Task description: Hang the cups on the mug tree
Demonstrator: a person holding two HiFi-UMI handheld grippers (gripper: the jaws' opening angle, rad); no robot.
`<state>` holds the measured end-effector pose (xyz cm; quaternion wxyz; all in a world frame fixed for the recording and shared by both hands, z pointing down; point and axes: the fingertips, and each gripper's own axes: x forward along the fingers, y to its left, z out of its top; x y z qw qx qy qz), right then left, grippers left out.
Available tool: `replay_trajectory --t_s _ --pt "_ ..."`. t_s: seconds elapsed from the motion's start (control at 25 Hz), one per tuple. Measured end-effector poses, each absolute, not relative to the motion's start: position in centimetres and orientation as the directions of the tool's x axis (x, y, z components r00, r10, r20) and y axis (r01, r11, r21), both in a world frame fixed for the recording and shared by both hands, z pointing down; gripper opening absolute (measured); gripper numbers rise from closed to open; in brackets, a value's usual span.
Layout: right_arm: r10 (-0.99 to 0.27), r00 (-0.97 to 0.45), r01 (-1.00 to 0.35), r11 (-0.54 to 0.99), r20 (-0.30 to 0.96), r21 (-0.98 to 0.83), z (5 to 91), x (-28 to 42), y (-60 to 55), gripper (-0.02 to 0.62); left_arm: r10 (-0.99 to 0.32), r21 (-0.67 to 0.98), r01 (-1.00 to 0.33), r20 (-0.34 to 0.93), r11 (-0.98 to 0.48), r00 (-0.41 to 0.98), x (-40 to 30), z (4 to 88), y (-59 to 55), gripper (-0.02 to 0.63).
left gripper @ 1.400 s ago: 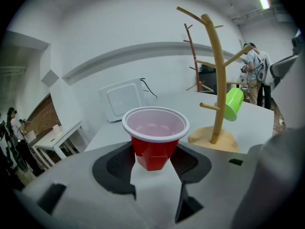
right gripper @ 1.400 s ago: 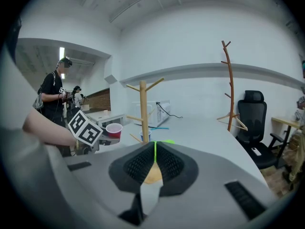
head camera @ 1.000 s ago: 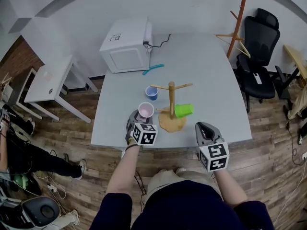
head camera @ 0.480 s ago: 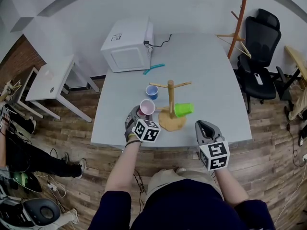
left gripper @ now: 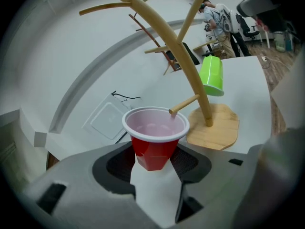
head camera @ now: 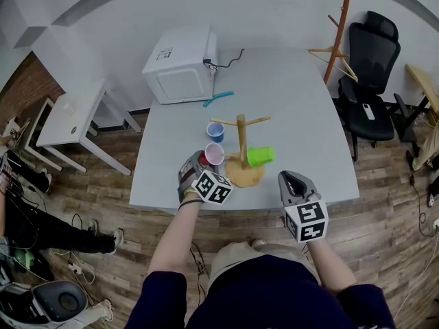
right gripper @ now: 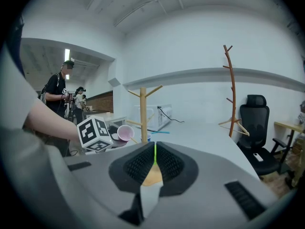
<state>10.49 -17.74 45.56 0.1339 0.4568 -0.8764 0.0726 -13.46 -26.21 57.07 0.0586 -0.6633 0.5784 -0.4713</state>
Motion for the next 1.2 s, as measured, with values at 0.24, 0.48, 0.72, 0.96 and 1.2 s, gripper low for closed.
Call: replay_trajectory --t_s 0.24,0.48,0.72,0.96,1.2 --pt "-0.781 -0.545 -0.821 0.572 0.304 -0.003 45.6 10.7 -17.8 0.034 -0.823 -0.662 -0.661 0.556 -0.354 -0.116 -12.2 57.0 -26.4 0.233" --pt "-0.782 -0.543 -0.822 0.569 0.307 -0.004 45.8 10.8 -17.9 0.034 -0.83 -0.7 -0.597 0.55 -0.392 -0.099 -10.4 57.0 -26.6 0.233" --pt "-0.782 -0.542 -0.823 0.568 0.308 -0.005 45.9 11.0 -18.1 0.034 -0.838 -0.731 -0.539 0.54 -0.418 -0.083 -9.0 56.7 -26.8 0.233" --pt "-0.78 -0.546 -0.821 0.571 0.306 -0.008 45.8 10.8 -18.3 0.034 -0.84 -0.747 -0.492 0.54 -0.447 -0.057 -7.6 56.4 -26.9 0.233" --pt "-0.781 -0.546 -0.822 0.57 0.303 -0.011 45.7 10.9 -18.6 0.034 -0.838 -0.761 -0.445 0.544 -0.472 -0.042 -6.4 56.3 -27.0 0.235"
